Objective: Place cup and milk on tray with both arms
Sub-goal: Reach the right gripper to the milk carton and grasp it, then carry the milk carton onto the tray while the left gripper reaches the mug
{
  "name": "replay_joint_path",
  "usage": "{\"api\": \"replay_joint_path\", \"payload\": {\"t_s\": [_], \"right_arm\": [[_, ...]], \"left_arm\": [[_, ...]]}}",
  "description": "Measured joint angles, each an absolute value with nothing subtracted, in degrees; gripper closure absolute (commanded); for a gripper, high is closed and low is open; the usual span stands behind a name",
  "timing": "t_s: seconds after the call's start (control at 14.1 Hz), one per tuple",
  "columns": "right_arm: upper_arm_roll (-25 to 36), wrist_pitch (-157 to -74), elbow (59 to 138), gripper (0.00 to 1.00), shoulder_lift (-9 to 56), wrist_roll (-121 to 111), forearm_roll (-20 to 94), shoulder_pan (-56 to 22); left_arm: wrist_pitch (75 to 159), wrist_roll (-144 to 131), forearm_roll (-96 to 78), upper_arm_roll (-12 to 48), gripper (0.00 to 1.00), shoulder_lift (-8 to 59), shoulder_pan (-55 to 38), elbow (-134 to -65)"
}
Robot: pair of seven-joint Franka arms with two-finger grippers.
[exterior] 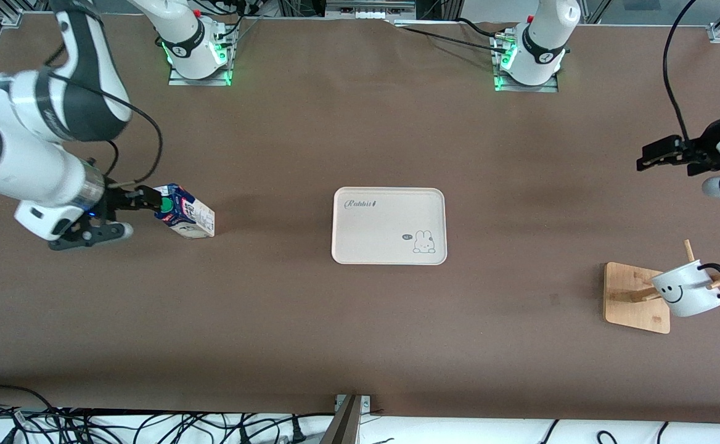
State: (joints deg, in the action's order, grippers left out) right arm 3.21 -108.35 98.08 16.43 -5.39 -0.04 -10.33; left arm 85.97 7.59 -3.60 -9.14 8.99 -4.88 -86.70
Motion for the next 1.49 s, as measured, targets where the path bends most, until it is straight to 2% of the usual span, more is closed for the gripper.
{"api": "replay_joint_path", "payload": {"t_s": [0.43,0.57,0.64,0.71,0.85,1.14,1.42,1.49], "right_arm": [[3.27,-116.03,109.97,0.02,14.28,-2.68,0.26,-10.3],[3.27,-118.3,113.27,0.17,13.13,-2.19,0.29,-10.3],[3.27,-119.02,114.54,0.35,12.73,-2.16,0.29,-10.3],[3.27,-119.29,115.39,0.49,12.43,-2.15,0.29,-10.3],[3.27,-119.3,115.85,0.63,12.22,-2.08,0.29,-10.3],[2.66,-118.29,114.29,0.63,11.66,0.16,0.32,-10.43],[-2.15,-111.0,105.13,0.63,11.91,8.36,0.77,-12.0],[-2.99,-109.68,102.39,0.63,12.58,10.8,1.96,-13.37]], "left_arm": [[89.05,7.59,-0.81,-9.16,0.0,15.73,-4.83,-84.48],[91.85,7.51,0.52,-9.03,0.0,16.82,-4.98,-84.47],[94.37,7.29,1.31,-9.04,0.0,17.28,-4.99,-84.47],[96.63,7.09,1.49,-9.07,0.0,17.8,-4.85,-84.47],[99.3,6.91,0.53,-9.19,0.0,19.0,-4.1,-84.48],[107.11,6.91,-3.82,-9.12,0.0,21.27,-3.47,-85.76],[115.12,6.91,-5.46,-8.9,0.0,21.7,-4.24,-87.94],[119.45,6.9,-5.46,-8.89,0.0,21.22,-4.98,-90.23]]}}
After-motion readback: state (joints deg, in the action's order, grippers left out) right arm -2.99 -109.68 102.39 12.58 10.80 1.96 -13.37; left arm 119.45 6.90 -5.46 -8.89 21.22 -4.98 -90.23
